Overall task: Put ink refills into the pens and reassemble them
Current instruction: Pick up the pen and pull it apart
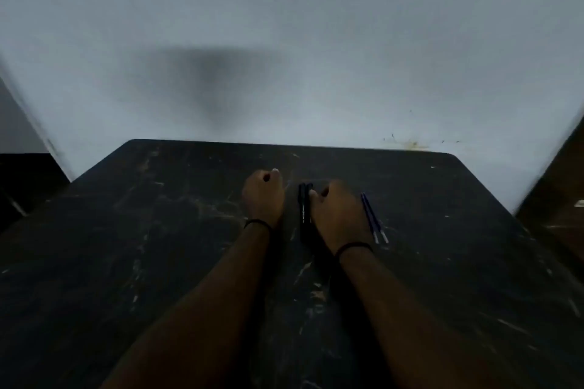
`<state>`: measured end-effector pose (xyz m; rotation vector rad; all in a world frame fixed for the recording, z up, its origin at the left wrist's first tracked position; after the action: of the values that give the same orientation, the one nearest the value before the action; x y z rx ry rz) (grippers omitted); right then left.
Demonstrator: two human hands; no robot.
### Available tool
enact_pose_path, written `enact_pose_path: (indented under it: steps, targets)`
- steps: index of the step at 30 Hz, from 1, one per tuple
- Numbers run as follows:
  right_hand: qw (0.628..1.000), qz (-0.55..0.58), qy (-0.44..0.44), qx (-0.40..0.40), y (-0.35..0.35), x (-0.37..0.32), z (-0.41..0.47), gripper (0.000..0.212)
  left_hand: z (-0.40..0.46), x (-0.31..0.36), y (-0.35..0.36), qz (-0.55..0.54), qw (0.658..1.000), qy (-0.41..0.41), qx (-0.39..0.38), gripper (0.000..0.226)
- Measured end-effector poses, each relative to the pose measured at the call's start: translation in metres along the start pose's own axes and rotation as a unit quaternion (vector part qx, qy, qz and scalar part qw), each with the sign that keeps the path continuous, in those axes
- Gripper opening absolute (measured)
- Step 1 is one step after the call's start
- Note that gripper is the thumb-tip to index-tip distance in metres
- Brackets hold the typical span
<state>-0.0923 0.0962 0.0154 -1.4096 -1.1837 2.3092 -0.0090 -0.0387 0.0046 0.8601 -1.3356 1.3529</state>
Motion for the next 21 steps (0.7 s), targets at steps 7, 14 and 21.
enact_pose_path:
  steps: [7,14,21]
  targets:
    - [0.998,-0.049,-0.024,0.020,0.007,0.003,0.007,0.038,-0.002,-0.002,0.003,0.024,0.999,0.044,0.017,0.029]
    - [0.998,-0.055,-0.039,0.016,0.013,0.010,0.010,0.035,-0.007,-0.004,0.006,0.049,0.997,0.060,0.022,0.030]
    - [0.997,-0.054,-0.033,0.035,0.013,0.003,0.009,0.038,-0.001,-0.004,0.005,0.064,0.996,0.067,0.019,0.033]
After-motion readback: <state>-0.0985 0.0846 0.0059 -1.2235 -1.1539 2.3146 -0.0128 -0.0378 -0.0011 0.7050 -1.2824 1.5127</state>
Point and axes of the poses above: each hand's wrist, its own z-axis towards the middle knuckle, its own y-axis out of the palm, x = y × z, the point moved 4 cm from there along z, towards the middle knuckle, and after that the axes turned 4 degrees about x, right-handed, at the moved point
